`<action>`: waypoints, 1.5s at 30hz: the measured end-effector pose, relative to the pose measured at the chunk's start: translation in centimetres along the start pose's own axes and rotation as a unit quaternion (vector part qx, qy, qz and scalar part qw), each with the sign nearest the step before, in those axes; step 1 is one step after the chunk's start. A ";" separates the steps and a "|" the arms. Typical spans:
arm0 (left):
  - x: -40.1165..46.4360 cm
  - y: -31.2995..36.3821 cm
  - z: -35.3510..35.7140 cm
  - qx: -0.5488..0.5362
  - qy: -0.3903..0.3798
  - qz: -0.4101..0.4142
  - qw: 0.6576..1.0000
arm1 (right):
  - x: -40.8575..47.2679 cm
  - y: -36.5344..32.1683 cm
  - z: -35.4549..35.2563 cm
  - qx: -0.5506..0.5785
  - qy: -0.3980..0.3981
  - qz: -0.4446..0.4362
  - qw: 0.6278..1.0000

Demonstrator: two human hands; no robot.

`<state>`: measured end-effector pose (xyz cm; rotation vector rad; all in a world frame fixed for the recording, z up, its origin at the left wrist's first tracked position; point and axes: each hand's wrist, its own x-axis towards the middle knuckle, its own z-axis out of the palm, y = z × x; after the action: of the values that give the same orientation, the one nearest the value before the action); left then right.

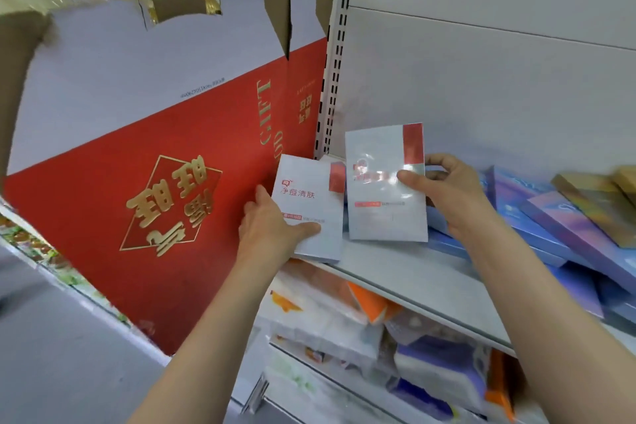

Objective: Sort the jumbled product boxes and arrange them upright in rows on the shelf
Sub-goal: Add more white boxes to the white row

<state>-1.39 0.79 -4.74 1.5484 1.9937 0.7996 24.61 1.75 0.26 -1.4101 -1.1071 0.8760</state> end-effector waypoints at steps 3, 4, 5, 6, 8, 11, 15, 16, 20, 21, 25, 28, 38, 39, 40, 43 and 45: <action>-1.0 -0.1 -0.1 -0.063 0.033 0.032 0.997 | -2.3 -0.1 -1.0 -0.015 0.035 -0.014 0.999; -1.3 -0.2 -0.2 -0.088 0.037 0.041 0.995 | -3.2 -0.2 -1.3 -0.019 0.047 -0.014 0.999; -1.5 -0.4 -0.3 -0.113 0.037 0.046 0.992 | -4.1 -0.3 -1.7 -0.023 0.060 -0.013 0.998; -1.8 -0.5 -0.6 -0.135 0.034 0.049 0.989 | -5.1 -0.4 -2.0 -0.024 0.076 -0.009 0.997; -2.5 -0.8 -1.3 -0.169 0.035 0.054 0.984 | -7.4 -0.3 -2.6 -0.021 0.112 0.002 0.993; -3.9 -1.1 -2.2 -0.231 0.040 0.095 0.968 | -11.0 -0.1 -3.4 -0.013 0.155 0.006 0.988; -7.5 -0.4 -1.8 -0.329 -0.028 0.152 0.932 | -15.7 0.1 -5.4 -0.019 0.180 0.007 0.983; -8.6 0.0 -1.5 -0.357 -0.051 0.159 0.919 | -17.0 0.1 -6.0 -0.020 0.182 0.008 0.983; -12.7 2.2 0.1 -0.424 -0.130 0.179 0.878 | -21.5 0.5 -10.0 -0.005 0.223 0.006 0.975; -13.7 2.9 0.6 -0.432 -0.149 0.181 0.871 | -22.5 0.6 -11.2 -0.009 0.234 0.007 0.972; -19.0 6.4 3.7 -0.461 -0.196 0.196 0.843 | -26.7 1.3 -17.2 -0.021 0.271 -0.004 0.962; -24.5 10.2 6.9 -0.469 -0.227 0.206 0.828 | -30.7 1.8 -23.0 -0.021 0.303 -0.024 0.952; -48.6 24.5 21.0 -0.468 -0.371 0.243 0.764 | -47.9 4.2 -47.5 -0.089 0.457 -0.065 0.883; -50.8 25.6 22.2 -0.468 -0.387 0.239 0.758 | -49.5 4.4 -49.7 -0.091 0.469 -0.060 0.876; -52.9 26.7 23.4 -0.467 -0.402 0.233 0.752 | -51.0 4.5 -51.7 -0.097 0.480 -0.055 0.870; -58.3 30.1 26.7 -0.460 -0.436 0.238 0.736 | -54.3 4.8 -57.6 -0.095 0.512 -0.053 0.852; -61.2 32.5 29.0 -0.457 -0.452 0.249 0.725 | -55.6 5.4 -61.4 -0.083 0.540 -0.063 0.835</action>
<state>55.35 -48.26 -0.87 1.3710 0.3212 0.7830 67.08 -69.57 -0.21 -1.5964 -0.3694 -0.1926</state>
